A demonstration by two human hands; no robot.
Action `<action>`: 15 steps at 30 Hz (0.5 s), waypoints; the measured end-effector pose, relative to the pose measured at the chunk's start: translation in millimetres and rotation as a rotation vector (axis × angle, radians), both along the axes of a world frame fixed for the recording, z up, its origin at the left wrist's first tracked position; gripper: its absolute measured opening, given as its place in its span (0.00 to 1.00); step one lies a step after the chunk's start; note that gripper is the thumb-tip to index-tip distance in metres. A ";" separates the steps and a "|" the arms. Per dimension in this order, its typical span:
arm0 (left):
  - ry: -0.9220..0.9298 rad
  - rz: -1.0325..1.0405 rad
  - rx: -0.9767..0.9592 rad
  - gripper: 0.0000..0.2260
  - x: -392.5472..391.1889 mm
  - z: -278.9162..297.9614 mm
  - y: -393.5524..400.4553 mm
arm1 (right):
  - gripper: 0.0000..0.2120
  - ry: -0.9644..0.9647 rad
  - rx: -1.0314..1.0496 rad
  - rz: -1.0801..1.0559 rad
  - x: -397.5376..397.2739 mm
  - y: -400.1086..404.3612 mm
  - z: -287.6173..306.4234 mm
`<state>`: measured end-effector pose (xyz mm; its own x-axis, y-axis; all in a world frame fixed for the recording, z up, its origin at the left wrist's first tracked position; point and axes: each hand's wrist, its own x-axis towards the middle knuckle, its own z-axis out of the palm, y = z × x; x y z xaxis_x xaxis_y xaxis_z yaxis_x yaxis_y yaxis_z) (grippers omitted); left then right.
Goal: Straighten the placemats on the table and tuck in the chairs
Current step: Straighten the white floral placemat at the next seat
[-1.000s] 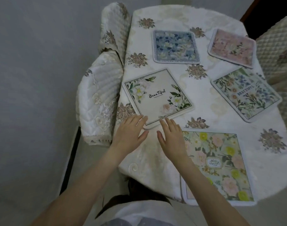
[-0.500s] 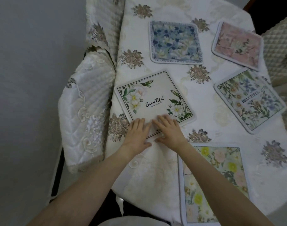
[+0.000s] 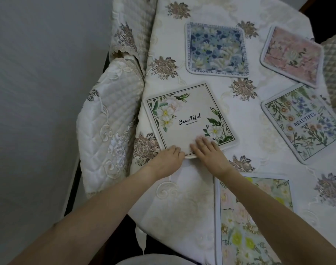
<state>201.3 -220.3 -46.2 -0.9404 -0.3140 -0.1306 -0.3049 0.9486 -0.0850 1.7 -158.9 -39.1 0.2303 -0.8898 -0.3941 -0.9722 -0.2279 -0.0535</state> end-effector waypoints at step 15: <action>-0.149 0.312 0.306 0.24 43.2 -8.3 -8.2 | 0.27 0.058 0.077 -0.217 86.6 9.8 -10.0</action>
